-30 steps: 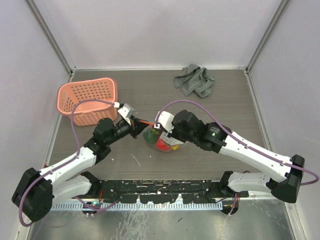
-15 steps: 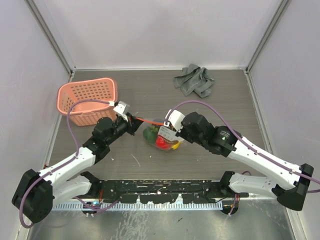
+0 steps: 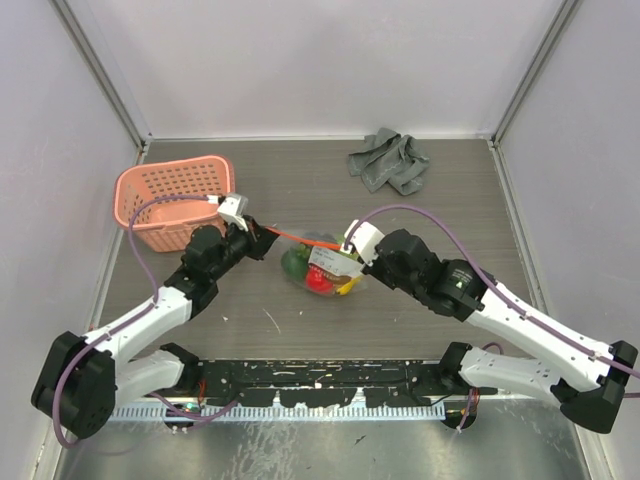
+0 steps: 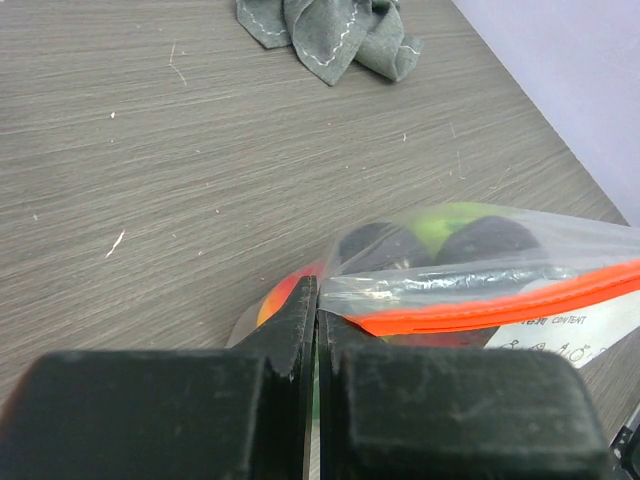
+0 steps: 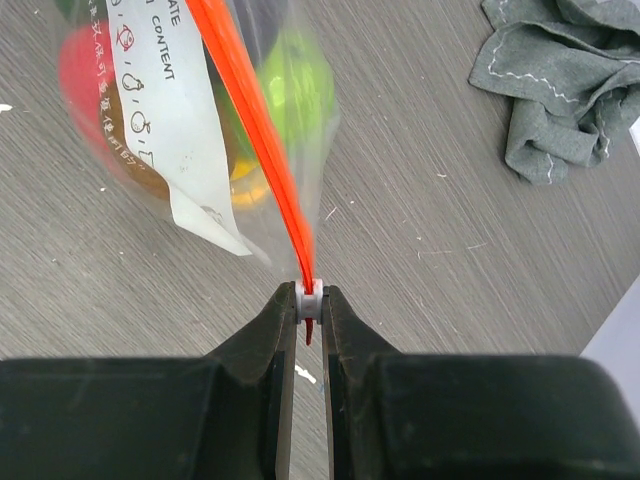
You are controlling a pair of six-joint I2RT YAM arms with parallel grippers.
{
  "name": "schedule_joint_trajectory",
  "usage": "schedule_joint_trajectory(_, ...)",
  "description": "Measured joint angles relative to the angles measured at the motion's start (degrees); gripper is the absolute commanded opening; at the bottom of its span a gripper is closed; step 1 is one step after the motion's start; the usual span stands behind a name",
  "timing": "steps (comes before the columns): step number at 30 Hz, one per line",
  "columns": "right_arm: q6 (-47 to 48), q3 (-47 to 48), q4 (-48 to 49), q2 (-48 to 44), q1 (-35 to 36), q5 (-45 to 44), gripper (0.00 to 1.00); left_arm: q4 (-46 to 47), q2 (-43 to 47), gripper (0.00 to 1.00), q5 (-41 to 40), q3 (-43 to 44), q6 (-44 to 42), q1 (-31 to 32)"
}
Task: Place the food in the zip-top bag and seal the zipper
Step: Zip the zipper food storage bag at the center of the board, then place the zipper food storage bag at the center of the board.
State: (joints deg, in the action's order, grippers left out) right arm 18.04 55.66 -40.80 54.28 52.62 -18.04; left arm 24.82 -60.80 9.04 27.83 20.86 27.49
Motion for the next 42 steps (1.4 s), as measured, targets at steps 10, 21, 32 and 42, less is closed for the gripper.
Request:
schedule_joint_trajectory(10,-1.5,-1.4,0.7,-1.6,-0.8,-3.1,0.01,-0.4,-6.4,0.0,3.4,6.1,1.4,-0.9)
schedule_joint_trajectory(21,-2.8,-1.9,12.8,1.3,-10.9,-12.9,0.02,-3.4,-26.2,0.0,7.6,28.8,2.3,-1.2)
schedule_joint_trajectory(32,-3.0,-5.8,25.6,6.4,-14.9,-7.0,0.03,-5.1,-43.0,0.03,11.3,41.2,3.8,-1.6)
schedule_joint_trajectory(42,-9.0,-14.8,26.9,5.5,-14.9,13.9,0.08,-5.2,-40.0,0.09,9.1,27.3,3.4,-1.5)
